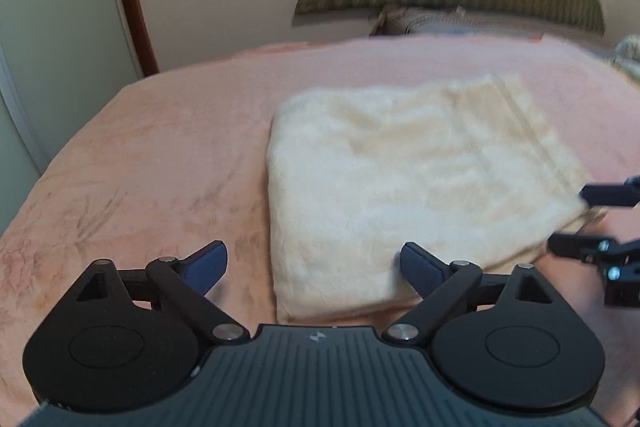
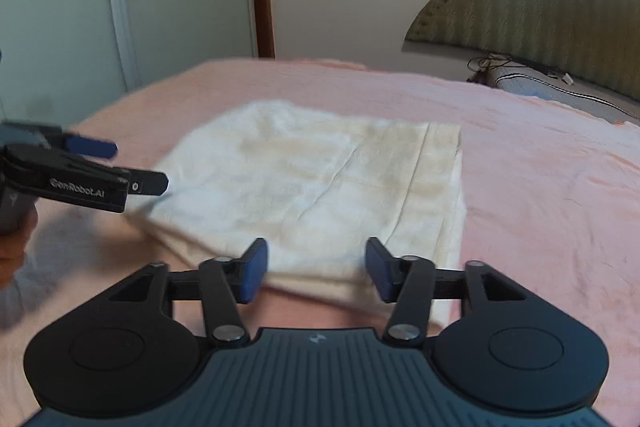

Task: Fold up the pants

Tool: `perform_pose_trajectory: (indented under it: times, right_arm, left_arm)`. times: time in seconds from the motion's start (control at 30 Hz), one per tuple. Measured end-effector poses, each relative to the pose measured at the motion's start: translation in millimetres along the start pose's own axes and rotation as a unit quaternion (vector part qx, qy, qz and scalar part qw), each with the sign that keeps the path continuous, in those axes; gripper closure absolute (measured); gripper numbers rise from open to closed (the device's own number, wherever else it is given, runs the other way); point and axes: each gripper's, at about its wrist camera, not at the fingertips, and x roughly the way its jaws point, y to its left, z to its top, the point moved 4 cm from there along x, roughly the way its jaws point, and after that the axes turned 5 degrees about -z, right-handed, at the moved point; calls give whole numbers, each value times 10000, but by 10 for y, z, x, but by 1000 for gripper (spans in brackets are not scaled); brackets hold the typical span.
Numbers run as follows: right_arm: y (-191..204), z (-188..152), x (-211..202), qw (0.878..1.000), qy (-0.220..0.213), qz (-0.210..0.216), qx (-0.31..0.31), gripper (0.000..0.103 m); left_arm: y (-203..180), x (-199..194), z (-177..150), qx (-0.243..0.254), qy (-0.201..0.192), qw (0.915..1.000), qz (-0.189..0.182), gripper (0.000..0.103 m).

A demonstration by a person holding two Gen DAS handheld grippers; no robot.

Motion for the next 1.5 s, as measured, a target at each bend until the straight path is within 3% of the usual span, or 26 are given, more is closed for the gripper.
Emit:
perform_pose_trajectory:
  times: [0.07,0.17,0.27,0.4,0.57,0.63,0.67,0.73,0.77,0.83,0.9,0.97,1.5]
  right_arm:
    - [-22,-56,31,9997,102,-152,148,41]
    - [-1,-20,-344,9985,-223,-3,492,40]
    - [36,-96,-631,9960,-350,109,819,28]
    - [132,-284,-807,9889,-32,527,1389,22]
    - [281,-472,-971,9870,426,207,1533,17]
    - [303,-482,-1105,9840,298,475,1692,17]
    - [287,-475,-1161,9785,212,803,1887,16]
    - [244,-466,-1207,9622,7,1425,2323,8]
    - [219,-468,-1176,9590,-104,1461,2428,3]
    - [171,-516,-1056,9657,-53,965,2409,3]
    - [189,-595,-922,9771,71,187,2118,3]
    - [226,-666,-853,9832,42,-190,1815,3]
    - [260,-813,-722,9879,96,-334,1512,3]
  left_arm:
    - [39,-102,-44,-311,-31,9995,-93,13]
    - [43,-308,-64,-386,-167,9990,-156,13]
    - [18,-467,-138,-498,-139,9984,-249,11]
    - [-45,-584,-312,-667,106,9968,-417,11]
    - [-117,-717,-542,-746,178,9965,-342,11]
    - [-149,-742,-630,-736,155,9965,-362,10]
    - [-167,-730,-669,-730,184,9966,-344,9]
    - [-196,-674,-721,-731,311,9964,-292,9]
    - [-206,-653,-739,-745,354,9962,-284,9]
    - [-228,-628,-780,-752,383,9961,-263,9]
    - [-238,-633,-803,-749,345,9964,-207,9]
    - [-246,-637,-810,-721,321,9967,-178,9]
    - [-241,-595,-879,-811,80,9966,-83,3]
